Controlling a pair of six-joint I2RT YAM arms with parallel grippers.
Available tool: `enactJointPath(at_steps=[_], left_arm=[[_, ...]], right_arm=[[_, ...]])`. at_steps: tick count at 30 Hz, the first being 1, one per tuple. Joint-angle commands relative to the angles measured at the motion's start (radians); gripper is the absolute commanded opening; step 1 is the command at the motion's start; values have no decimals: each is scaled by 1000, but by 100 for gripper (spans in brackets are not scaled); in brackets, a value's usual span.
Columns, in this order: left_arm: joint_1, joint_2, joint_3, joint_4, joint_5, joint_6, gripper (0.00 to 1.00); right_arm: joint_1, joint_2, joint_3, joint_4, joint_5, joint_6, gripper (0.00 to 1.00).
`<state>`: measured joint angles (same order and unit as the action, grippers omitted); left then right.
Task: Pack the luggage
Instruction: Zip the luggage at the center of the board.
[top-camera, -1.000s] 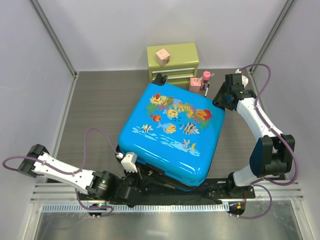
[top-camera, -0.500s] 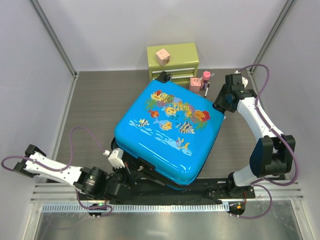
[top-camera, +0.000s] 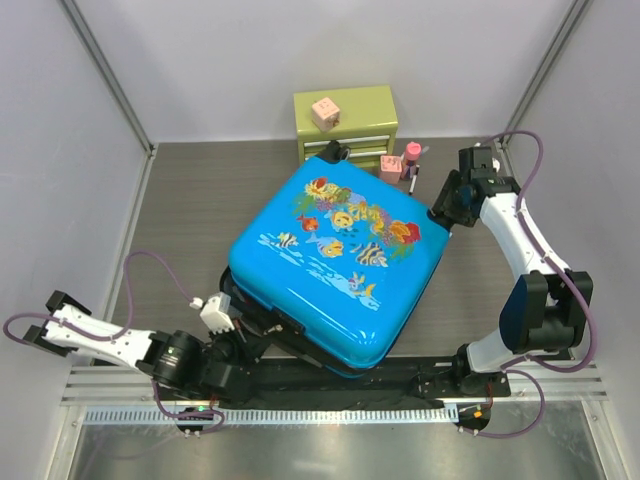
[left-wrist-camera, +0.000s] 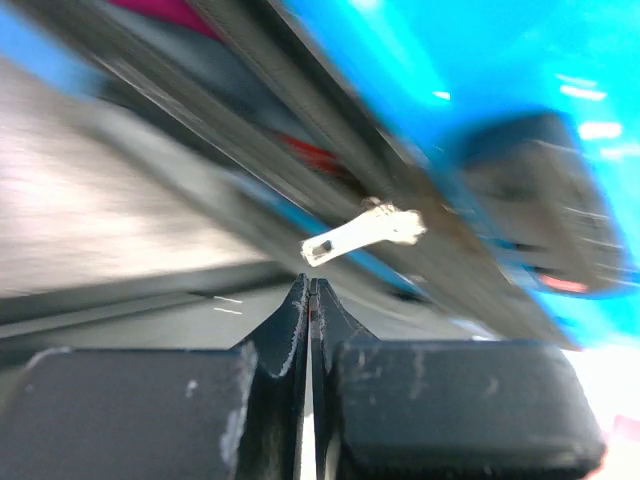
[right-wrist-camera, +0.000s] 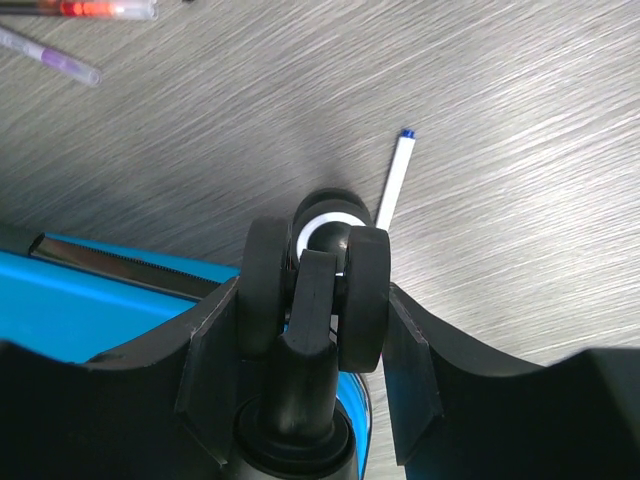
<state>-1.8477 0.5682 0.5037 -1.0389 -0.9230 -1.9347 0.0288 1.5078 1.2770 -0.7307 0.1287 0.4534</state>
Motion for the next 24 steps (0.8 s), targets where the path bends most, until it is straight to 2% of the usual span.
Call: enactJointPath(at_steps=[1,7,9,11,12,14,15,17,18,21,24], left_arm=[[8,-28,-42,-247,-68,-11,0],[8,-8,-30,-251,-88,-23,0],[8,-1,-19,-224,-105,28,0],[8,21,-2,-129,-125,110,0],[8,30,4,-84,-131,203,4],[8,71,16,35,-143,291,13],[8,87,21,72,-148,386,26],[8,123,36,183,-154,477,39],[8,134,48,218,-163,565,49],[10,151,67,257,-181,632,62],[27,122,58,244,-171,649,70]], right_arm=[[-78,11,25,67,184,-99,1],[-79,9,28,65,178,-102,1],[-79,6,28,63,173,-102,1],[-79,3,30,65,173,-102,1],[-79,3,31,63,167,-102,1],[-79,6,33,60,161,-101,1],[-79,5,35,60,154,-101,1],[-78,3,33,57,144,-99,1],[-79,3,32,57,138,-99,1],[-79,-3,30,51,129,-104,1],[-79,-12,27,50,118,-108,1]])
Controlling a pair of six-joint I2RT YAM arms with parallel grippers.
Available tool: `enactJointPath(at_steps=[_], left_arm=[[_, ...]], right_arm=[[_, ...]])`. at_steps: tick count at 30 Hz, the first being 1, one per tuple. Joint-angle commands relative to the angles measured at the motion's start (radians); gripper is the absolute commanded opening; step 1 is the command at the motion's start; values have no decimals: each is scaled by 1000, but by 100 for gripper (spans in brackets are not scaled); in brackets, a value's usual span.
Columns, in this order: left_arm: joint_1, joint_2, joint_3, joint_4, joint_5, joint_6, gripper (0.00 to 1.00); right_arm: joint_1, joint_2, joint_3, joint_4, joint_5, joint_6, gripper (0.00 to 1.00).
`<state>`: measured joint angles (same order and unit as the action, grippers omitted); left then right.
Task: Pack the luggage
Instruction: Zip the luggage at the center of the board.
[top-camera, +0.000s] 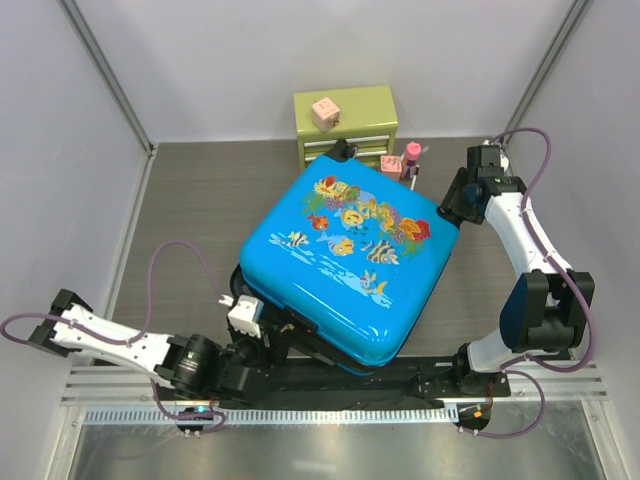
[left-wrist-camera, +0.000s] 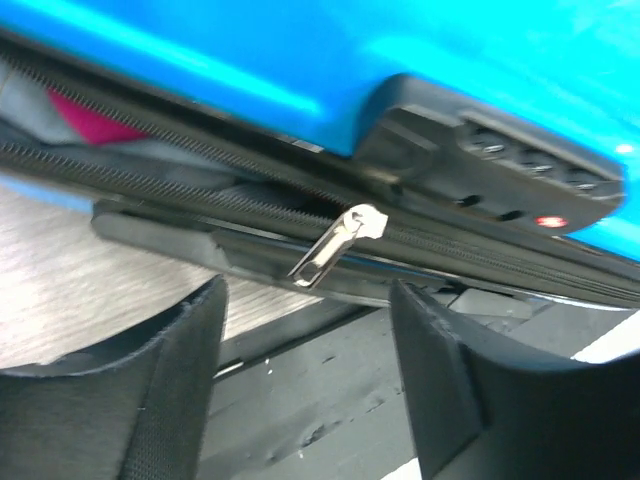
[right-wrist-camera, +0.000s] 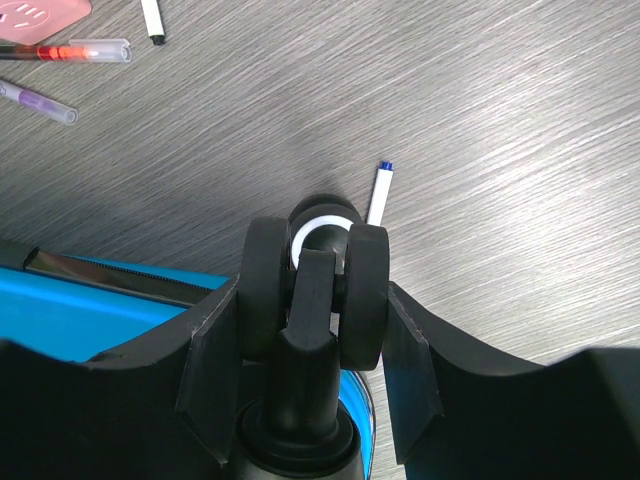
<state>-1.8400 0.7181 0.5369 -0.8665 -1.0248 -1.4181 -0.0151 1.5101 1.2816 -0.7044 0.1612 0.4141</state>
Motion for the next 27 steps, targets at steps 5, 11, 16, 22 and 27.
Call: enactJointPath(at_steps=[5,11,16,22,27], left_arm=[[88,-121,-14,136,-5,301,72],[208,-128,-61,317,167,513,70],[266,-30,-40,365,272,594,69],[308,-83,-83,402,319,630,64],[323,-112,-133,501,357,660,60]], right_arm=[[-36,-18,16,23,66,-64,1],[-36,-14,4,23,52,-63,1],[-36,-18,-13,28,54,-72,1],[-34,-28,-22,29,58,-77,1],[-36,-25,-24,31,47,-80,1]])
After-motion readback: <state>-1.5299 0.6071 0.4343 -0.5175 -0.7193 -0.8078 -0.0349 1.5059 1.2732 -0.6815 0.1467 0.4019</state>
